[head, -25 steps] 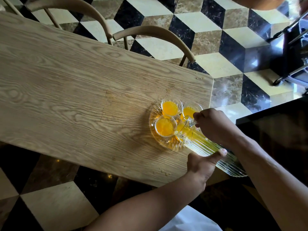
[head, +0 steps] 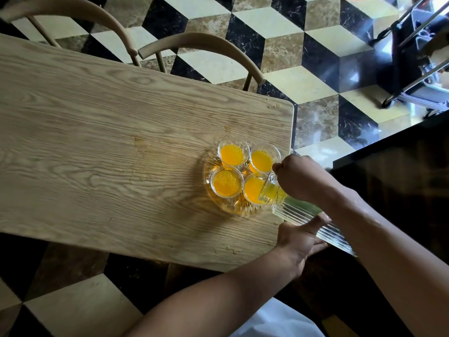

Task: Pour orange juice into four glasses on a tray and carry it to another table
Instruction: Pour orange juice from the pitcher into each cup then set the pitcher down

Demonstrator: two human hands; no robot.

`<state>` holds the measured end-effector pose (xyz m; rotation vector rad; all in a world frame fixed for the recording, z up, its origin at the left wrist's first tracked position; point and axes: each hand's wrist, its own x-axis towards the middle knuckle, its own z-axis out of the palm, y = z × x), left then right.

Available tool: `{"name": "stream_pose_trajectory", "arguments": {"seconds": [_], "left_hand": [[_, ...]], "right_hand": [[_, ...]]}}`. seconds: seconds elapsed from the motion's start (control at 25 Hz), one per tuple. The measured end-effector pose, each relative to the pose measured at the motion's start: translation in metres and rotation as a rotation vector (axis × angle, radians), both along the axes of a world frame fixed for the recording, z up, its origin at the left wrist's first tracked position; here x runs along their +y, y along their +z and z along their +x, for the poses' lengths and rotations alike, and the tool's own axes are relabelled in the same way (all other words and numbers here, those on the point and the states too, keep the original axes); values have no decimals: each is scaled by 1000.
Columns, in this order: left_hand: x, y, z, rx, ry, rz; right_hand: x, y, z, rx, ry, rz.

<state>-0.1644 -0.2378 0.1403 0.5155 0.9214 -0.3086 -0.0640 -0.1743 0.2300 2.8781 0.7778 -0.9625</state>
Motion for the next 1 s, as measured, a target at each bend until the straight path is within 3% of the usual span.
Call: {"name": "stream_pose_trajectory", "arguments": {"seconds": [1.0], "left_hand": [[9, 1, 3, -61, 51, -117]], "right_hand": [[35, -1, -1, 18, 51, -61]]}}
